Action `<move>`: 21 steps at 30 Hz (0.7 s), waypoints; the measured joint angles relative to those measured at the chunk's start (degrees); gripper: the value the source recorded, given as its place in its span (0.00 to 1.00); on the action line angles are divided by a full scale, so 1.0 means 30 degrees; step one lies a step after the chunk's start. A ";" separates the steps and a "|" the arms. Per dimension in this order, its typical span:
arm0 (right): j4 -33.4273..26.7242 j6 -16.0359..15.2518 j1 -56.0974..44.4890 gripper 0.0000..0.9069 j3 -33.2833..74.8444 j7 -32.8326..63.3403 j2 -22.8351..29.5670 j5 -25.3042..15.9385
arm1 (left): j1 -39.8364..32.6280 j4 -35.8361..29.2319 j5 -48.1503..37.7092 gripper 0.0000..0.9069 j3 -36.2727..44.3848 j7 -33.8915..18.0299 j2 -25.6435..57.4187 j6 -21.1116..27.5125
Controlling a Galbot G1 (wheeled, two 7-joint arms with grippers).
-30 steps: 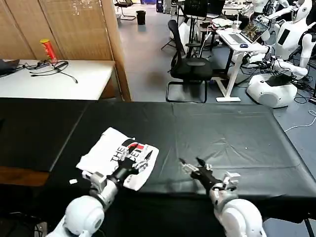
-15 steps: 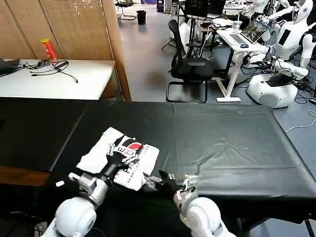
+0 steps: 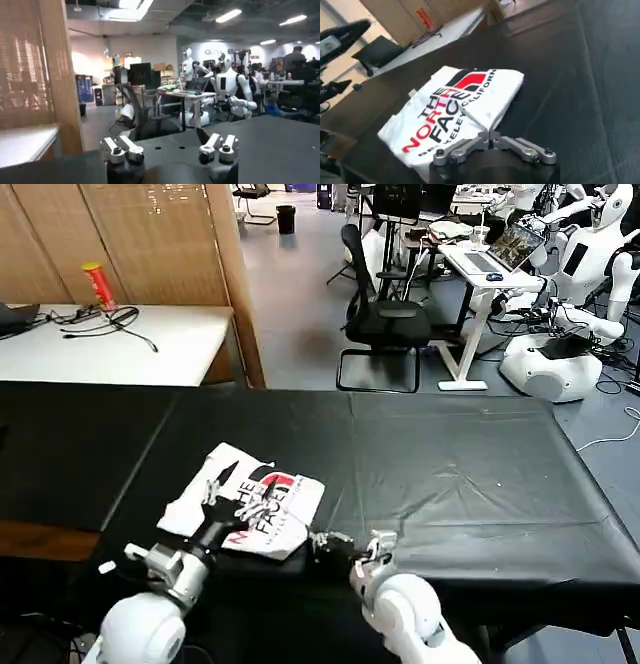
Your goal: Fold and organize the clothes.
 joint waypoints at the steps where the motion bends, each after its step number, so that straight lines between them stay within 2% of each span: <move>1: 0.0032 -0.0059 0.0068 0.00 0.0102 0.0014 -0.0055 0.0138 | 0.0050 0.0000 0.0003 0.97 -0.0040 0.0001 -0.0019 -0.0044; 6: 0.0553 -0.0825 0.0539 0.00 0.1055 0.0496 -0.0720 0.1089 | 0.0161 0.0161 -0.0243 0.97 -0.0116 -0.0375 -0.0101 -0.0110; 8: 0.0802 -0.1560 0.0735 0.23 0.1571 0.0799 -0.1207 0.1468 | 0.0163 0.0276 -0.0263 0.97 -0.0121 -0.0495 -0.0135 -0.0108; 9: 0.0899 -0.1910 0.0776 0.97 0.1853 0.0883 -0.1480 0.1534 | 0.0194 0.0317 -0.0263 0.97 -0.0123 -0.0590 -0.0138 -0.0131; 12: 0.1262 -0.2617 0.0664 0.97 0.2585 0.0865 -0.2294 0.1538 | 0.0348 0.0404 -0.0264 0.97 -0.0217 -0.0848 -0.0131 -0.0200; 17: 0.1985 -0.2617 0.0179 0.97 0.3665 0.0262 -0.3713 0.1334 | 0.0697 0.0574 -0.0278 0.97 -0.0428 -0.0940 -0.0121 -0.0222; 21: 0.2686 -0.2617 -0.0353 0.97 0.4407 -0.0452 -0.4869 0.0150 | 0.0850 0.0782 -0.0433 0.97 -0.0407 -0.1121 -0.0147 -0.0540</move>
